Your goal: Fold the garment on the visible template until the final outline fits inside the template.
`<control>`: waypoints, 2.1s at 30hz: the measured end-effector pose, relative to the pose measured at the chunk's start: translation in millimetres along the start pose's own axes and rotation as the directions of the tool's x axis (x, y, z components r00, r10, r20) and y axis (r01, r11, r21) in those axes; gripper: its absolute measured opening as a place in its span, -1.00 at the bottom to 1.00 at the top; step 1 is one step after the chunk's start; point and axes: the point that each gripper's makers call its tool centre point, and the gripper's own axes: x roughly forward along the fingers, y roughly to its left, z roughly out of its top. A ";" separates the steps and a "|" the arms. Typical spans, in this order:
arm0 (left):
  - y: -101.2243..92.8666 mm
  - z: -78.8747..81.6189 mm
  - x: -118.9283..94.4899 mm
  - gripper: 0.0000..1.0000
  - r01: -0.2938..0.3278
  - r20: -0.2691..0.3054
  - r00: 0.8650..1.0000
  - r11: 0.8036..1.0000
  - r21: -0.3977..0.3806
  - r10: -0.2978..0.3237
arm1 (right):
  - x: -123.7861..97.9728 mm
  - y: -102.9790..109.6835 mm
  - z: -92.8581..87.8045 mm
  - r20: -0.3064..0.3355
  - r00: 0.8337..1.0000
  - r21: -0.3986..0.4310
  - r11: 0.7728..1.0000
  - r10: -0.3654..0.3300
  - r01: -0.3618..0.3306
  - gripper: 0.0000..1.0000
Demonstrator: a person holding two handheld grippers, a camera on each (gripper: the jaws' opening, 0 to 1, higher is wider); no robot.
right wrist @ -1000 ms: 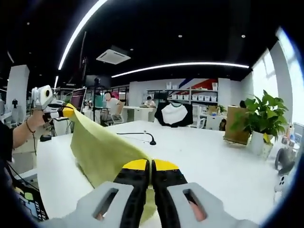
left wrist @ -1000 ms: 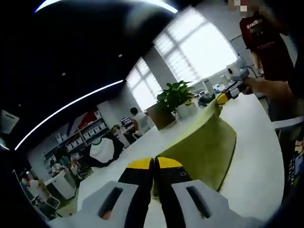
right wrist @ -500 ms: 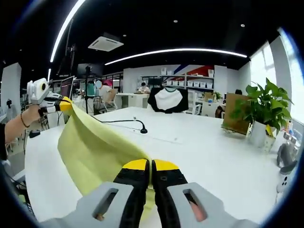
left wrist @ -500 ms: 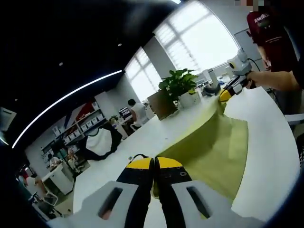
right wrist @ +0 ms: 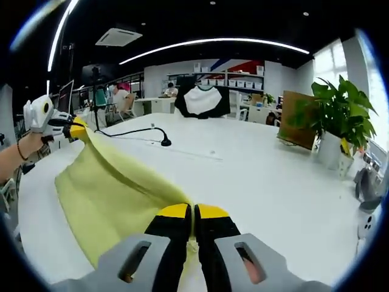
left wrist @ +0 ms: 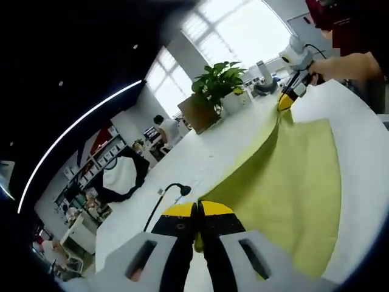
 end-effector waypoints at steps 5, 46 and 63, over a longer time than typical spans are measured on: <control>-4.6 -18.0 13.8 -0.96 0.015 -0.046 0.999 1.000 0.006 -0.015 | 11.7 -2.6 -9.7 -0.039 0.999 -0.003 1.000 -0.008 0.007 -0.99; -32.2 -92.3 65.9 -0.96 0.090 -0.227 0.968 0.993 -0.072 -0.104 | 53.8 -16.6 -43.9 -0.157 0.987 -0.158 0.987 0.015 -0.040 -0.81; -14.4 -100.5 53.6 -0.64 0.042 -0.143 0.986 0.954 -0.298 -0.088 | 35.1 -23.9 -37.0 -0.019 0.995 -0.308 0.946 0.096 -0.097 -0.41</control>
